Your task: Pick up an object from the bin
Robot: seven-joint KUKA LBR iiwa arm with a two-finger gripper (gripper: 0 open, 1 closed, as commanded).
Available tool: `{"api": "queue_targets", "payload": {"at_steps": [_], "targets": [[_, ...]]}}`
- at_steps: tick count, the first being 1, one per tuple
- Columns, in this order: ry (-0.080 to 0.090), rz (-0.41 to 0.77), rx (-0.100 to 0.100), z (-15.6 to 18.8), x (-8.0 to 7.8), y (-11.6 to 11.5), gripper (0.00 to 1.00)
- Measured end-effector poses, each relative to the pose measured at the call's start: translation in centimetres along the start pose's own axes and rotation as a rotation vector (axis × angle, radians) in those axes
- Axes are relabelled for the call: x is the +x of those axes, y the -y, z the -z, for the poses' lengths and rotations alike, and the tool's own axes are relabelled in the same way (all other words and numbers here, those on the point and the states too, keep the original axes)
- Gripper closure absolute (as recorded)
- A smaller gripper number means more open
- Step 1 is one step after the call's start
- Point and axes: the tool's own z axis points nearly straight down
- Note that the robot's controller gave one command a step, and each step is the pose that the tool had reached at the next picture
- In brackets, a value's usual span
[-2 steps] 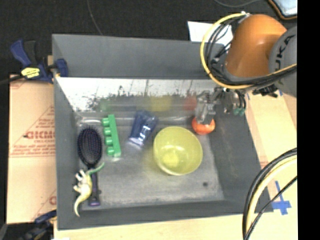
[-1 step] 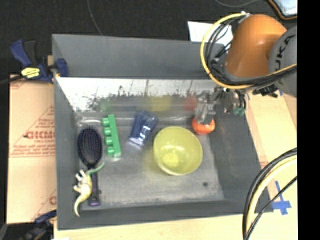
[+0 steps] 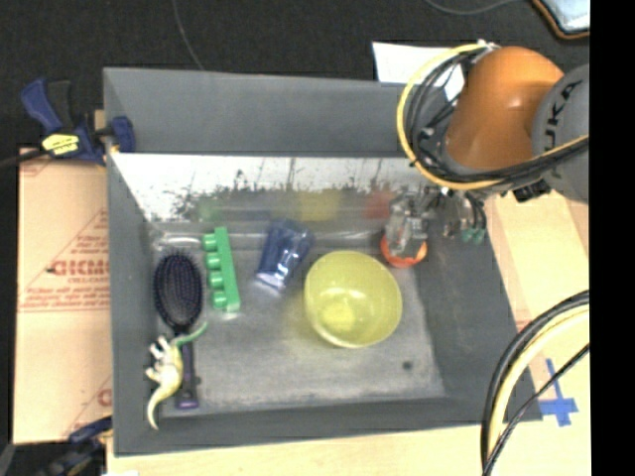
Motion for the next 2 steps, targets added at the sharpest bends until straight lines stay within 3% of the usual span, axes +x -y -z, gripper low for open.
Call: {"api": "queue_targets", "payload": {"at_steps": [1,2], "targets": [[0.001,0.095,0.001,3.4,2.4,-0.1,1.0],[0.001,0.04,0.0,-4.1,3.3,0.4,1.0]]}}
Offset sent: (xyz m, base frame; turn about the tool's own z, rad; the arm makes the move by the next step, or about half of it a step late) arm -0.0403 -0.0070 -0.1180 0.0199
